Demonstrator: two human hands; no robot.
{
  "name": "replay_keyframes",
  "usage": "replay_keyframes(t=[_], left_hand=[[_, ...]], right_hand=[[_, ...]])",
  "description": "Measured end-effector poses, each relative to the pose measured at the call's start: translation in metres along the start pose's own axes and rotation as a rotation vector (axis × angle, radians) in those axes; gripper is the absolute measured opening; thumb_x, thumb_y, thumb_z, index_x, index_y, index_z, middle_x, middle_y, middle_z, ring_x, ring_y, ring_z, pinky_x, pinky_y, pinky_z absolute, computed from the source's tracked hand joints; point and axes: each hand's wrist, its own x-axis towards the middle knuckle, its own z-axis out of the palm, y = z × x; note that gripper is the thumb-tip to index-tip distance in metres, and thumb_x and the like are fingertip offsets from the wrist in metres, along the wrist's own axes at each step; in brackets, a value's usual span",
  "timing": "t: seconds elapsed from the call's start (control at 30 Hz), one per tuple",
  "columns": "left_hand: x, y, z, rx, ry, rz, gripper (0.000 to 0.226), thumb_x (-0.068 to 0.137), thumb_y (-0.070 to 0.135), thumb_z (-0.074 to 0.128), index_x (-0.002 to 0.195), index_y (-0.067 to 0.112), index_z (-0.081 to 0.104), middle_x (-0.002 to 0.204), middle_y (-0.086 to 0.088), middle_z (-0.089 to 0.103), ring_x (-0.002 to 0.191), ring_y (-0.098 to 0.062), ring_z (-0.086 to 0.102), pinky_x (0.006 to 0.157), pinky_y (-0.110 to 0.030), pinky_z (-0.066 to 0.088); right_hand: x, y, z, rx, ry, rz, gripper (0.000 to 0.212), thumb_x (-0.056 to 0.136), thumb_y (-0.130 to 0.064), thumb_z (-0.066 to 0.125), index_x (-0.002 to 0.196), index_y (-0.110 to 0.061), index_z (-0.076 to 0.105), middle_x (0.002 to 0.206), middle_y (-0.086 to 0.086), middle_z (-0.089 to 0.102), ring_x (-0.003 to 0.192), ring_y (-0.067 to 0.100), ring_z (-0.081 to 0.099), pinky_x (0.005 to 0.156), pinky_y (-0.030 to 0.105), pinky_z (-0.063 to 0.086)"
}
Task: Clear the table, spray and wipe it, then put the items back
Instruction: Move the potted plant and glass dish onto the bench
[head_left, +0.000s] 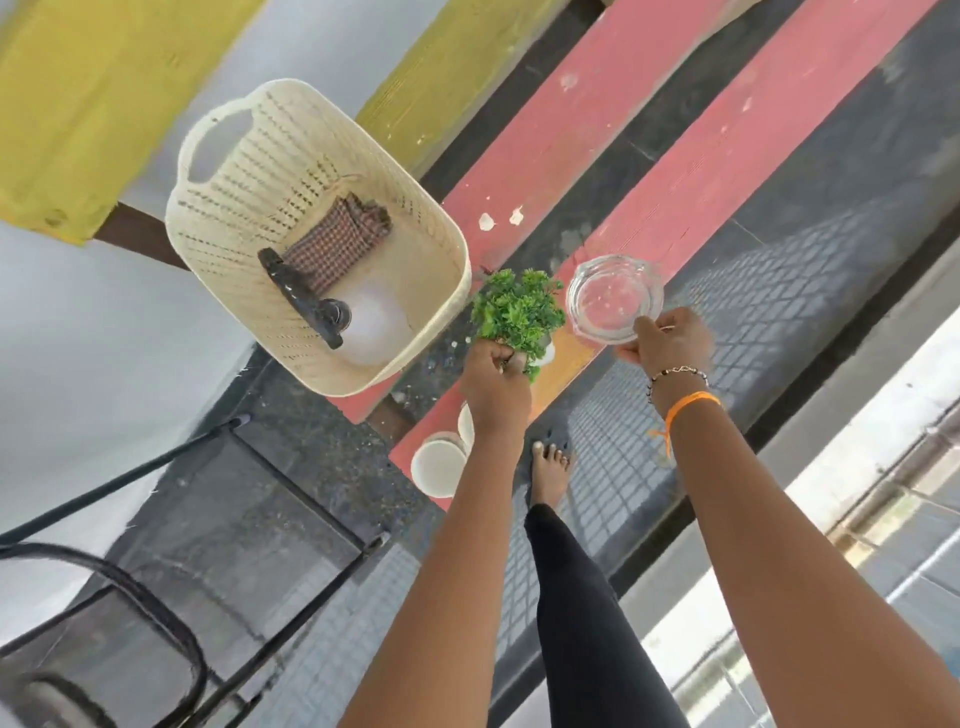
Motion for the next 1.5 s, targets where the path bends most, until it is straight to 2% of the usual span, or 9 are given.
replay_keyframes(t=[0.1,0.3,0.53,0.63,0.73,0.87,1.13,1.3,1.5], left_hand=[[0.006,-0.004,0.012,-0.01,-0.009,0.024,0.014,0.09,-0.002,0.053,0.088,0.01,0.046,0.089,-0.006,0.051,0.083,-0.021,0.05,0.071,-0.027,0.039],[0.003,-0.009,0.025,-0.03,0.005,0.07,0.02,0.086,-0.009,0.051,0.086,0.01,0.046,0.088,-0.007,0.051,0.081,-0.018,0.046,0.072,-0.026,0.039],[0.001,-0.01,0.025,-0.039,0.016,-0.052,0.017,0.082,-0.006,0.056,0.091,0.008,0.059,0.105,-0.013,0.063,0.099,-0.03,0.057,0.089,-0.049,0.048],[-0.004,-0.008,0.028,-0.04,-0.005,-0.14,0.026,0.083,-0.002,0.052,0.105,0.01,0.06,0.106,-0.014,0.066,0.101,-0.034,0.058,0.091,-0.047,0.048],[-0.004,-0.004,0.028,-0.048,-0.021,-0.198,0.029,0.082,-0.005,0.049,0.107,0.007,0.058,0.107,-0.017,0.065,0.102,-0.037,0.057,0.092,-0.047,0.047],[0.0,0.003,0.026,-0.096,-0.008,-0.209,0.033,0.081,-0.009,0.043,0.106,0.004,0.06,0.106,-0.019,0.065,0.103,-0.038,0.056,0.091,-0.047,0.046],[-0.016,0.003,0.022,-0.144,-0.064,-0.234,0.034,0.084,-0.005,0.04,0.107,0.014,0.056,0.107,-0.016,0.062,0.11,-0.04,0.052,0.095,-0.048,0.043],[-0.027,0.01,0.013,-0.241,-0.064,-0.238,0.049,0.088,-0.005,0.044,0.133,0.014,0.045,0.132,-0.008,0.054,0.12,-0.028,0.051,0.102,-0.04,0.041],[-0.049,0.014,-0.007,-0.315,-0.053,-0.169,0.045,0.09,-0.001,0.047,0.129,0.019,0.047,0.135,-0.001,0.05,0.122,-0.018,0.048,0.102,-0.037,0.043]], right_hand=[[0.009,0.003,0.008,0.001,-0.021,-0.001,0.008,0.084,-0.012,0.054,0.088,-0.009,0.047,0.086,0.024,0.068,0.058,0.024,0.067,0.039,0.017,0.046],[0.017,0.01,0.016,0.002,-0.057,-0.01,0.01,0.086,-0.01,0.052,0.086,-0.01,0.042,0.092,0.026,0.069,0.055,0.016,0.065,0.038,0.016,0.045],[0.021,0.016,0.016,0.063,-0.072,0.04,0.006,0.085,-0.004,0.052,0.089,-0.009,0.051,0.091,0.023,0.066,0.034,-0.002,0.055,0.034,0.01,0.041],[0.019,0.022,0.015,0.169,-0.1,0.035,0.022,0.085,0.0,0.053,0.103,-0.008,0.043,0.095,0.022,0.062,0.049,0.006,0.062,0.043,0.012,0.049],[0.017,0.029,0.015,0.204,-0.147,0.016,0.025,0.087,0.003,0.051,0.103,-0.011,0.038,0.081,0.015,0.061,0.06,0.013,0.064,0.068,0.029,0.059],[0.009,0.033,0.01,0.232,-0.26,-0.032,0.036,0.089,0.004,0.049,0.121,-0.008,0.037,0.079,0.004,0.056,0.084,0.026,0.059,0.088,0.042,0.052],[-0.004,0.028,0.003,0.236,-0.329,0.045,0.047,0.093,0.001,0.042,0.136,-0.011,0.03,0.105,0.008,0.054,0.073,0.014,0.057,0.073,0.03,0.049],[-0.02,0.012,0.005,0.391,-0.195,0.159,0.035,0.087,0.002,0.049,0.114,-0.014,0.035,0.078,0.004,0.053,0.06,0.013,0.053,0.051,0.018,0.047],[-0.053,-0.009,-0.001,0.428,-0.247,0.112,0.015,0.089,0.004,0.046,0.094,-0.011,0.047,0.073,0.003,0.056,0.059,0.013,0.051,0.053,0.019,0.045]])
